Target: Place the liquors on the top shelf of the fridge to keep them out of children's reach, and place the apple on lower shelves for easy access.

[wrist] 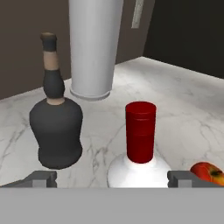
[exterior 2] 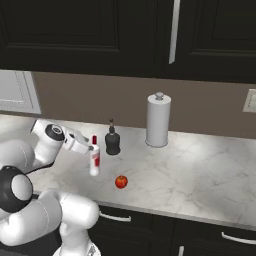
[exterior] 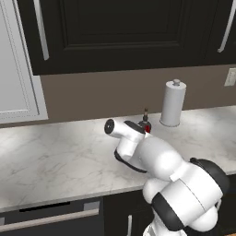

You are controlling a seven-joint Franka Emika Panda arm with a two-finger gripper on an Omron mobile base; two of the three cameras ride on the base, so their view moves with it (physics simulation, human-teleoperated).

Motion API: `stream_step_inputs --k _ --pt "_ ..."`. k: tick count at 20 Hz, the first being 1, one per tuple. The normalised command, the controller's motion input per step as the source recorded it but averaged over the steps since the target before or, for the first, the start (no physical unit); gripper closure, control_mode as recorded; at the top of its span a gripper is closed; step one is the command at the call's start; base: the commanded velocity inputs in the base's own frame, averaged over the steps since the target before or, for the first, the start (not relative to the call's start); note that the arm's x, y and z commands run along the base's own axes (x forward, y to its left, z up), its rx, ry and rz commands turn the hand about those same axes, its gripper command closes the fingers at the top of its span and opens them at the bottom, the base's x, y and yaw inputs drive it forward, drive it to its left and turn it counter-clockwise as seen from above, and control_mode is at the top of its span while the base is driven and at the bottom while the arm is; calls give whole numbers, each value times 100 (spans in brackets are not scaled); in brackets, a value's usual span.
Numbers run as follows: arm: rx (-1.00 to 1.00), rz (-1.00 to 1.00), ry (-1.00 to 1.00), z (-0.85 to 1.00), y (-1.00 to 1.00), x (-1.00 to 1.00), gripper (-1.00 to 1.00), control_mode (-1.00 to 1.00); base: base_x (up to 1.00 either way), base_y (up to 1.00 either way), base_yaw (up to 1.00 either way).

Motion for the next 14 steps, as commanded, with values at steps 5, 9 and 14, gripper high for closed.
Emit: stream_step_inputs --k 5,9,14 --pt "-17 0 -7 -20 0 -18 -100 -100 0 0 0" --pt "-16 -2 -7 -19 -2 -37 -100 -100 0 0 0" --pt "-9 -4 -7 -9 -19 -20 -100 -100 0 0 0"
